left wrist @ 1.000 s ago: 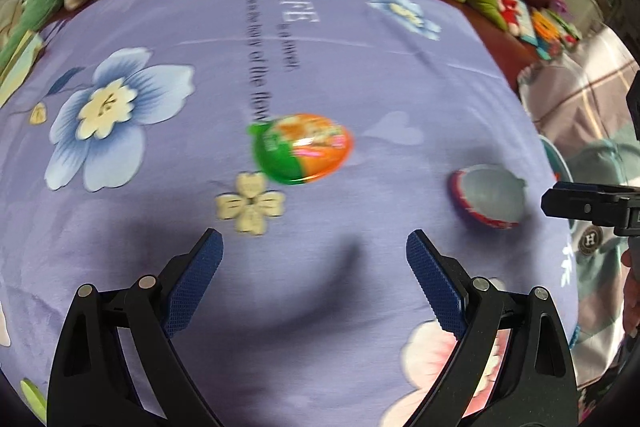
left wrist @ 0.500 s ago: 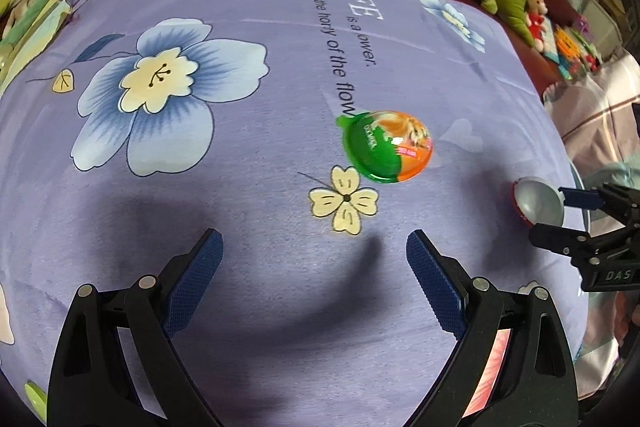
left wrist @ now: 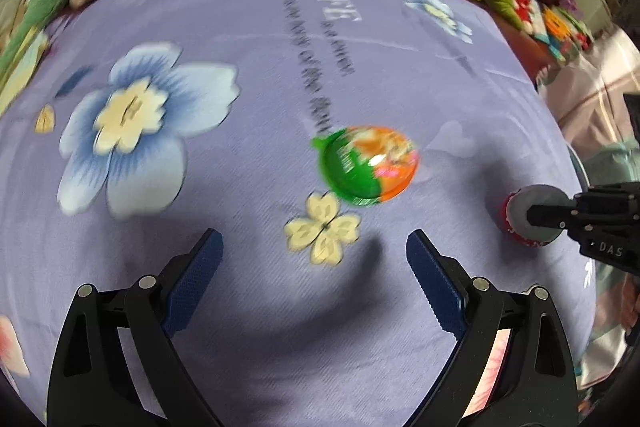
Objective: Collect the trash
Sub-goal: 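Grasp the orange-green toy egg with the left tool while the right tool grasps the white-red cup, then carry the egg and cup over the wastebasket and open both tools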
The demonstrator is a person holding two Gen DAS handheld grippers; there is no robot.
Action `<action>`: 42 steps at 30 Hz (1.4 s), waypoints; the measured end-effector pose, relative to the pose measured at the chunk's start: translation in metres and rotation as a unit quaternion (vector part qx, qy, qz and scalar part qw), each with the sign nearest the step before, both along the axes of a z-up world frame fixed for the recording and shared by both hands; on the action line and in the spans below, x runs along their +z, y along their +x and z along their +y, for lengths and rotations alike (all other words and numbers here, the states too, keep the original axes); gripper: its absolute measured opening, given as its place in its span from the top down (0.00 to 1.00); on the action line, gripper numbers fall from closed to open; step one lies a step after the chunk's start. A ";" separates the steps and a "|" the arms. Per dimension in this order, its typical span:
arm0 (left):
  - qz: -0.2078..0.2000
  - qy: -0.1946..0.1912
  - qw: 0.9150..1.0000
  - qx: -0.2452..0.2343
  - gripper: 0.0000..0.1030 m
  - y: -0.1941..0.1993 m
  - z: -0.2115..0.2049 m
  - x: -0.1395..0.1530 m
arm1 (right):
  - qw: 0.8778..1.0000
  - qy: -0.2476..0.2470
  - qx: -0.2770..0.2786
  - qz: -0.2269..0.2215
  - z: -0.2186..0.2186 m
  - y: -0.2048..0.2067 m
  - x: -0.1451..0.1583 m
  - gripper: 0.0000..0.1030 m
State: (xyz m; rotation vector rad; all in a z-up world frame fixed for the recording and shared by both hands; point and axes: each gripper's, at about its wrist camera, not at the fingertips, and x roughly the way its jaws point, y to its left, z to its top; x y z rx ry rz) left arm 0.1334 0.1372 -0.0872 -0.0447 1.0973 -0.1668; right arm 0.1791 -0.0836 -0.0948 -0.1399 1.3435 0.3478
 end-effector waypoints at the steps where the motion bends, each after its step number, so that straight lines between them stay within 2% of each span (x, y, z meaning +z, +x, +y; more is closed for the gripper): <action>1: -0.009 0.010 1.000 -0.012 0.10 0.003 -0.006 0.002 | 1.000 0.003 -0.004 -0.002 -0.004 0.001 0.002 0.90; 7: -0.024 0.056 0.995 -0.076 0.10 0.028 -0.035 0.002 | 0.999 0.034 -0.036 -0.002 -0.029 -0.006 0.013 0.90; 11: -0.027 0.081 0.991 -0.105 0.16 0.040 -0.047 -0.006 | 0.998 0.047 -0.053 -0.001 -0.041 -0.010 0.015 0.90; 12: -0.028 0.087 0.990 -0.111 0.20 0.042 -0.049 -0.008 | 0.997 0.048 -0.057 -0.001 -0.044 -0.011 0.015 0.90; 13: -0.028 0.090 0.989 -0.117 0.31 0.044 -0.051 -0.011 | 0.997 0.048 -0.060 -0.001 -0.042 -0.010 0.014 0.90; 17: -0.042 0.096 0.986 -0.128 0.36 0.042 -0.055 -0.010 | 0.996 0.056 -0.073 0.002 -0.052 -0.009 0.010 0.90; 18: -0.040 0.084 0.987 -0.132 0.46 0.042 -0.056 -0.010 | 0.995 0.058 -0.075 0.002 -0.055 -0.009 0.009 0.90; 26: -0.022 0.035 0.995 -0.093 0.47 0.036 -0.063 -0.004 | 0.992 0.079 -0.094 -0.006 -0.076 -0.012 0.011 0.90; 34: -0.031 0.033 0.994 -0.101 0.47 0.020 -0.102 0.014 | 0.988 0.094 -0.118 -0.022 -0.105 -0.022 0.022 0.90; 42: -0.038 0.034 0.991 -0.124 0.47 0.005 -0.156 0.031 | 0.979 0.112 -0.159 -0.054 -0.160 -0.042 0.042 0.90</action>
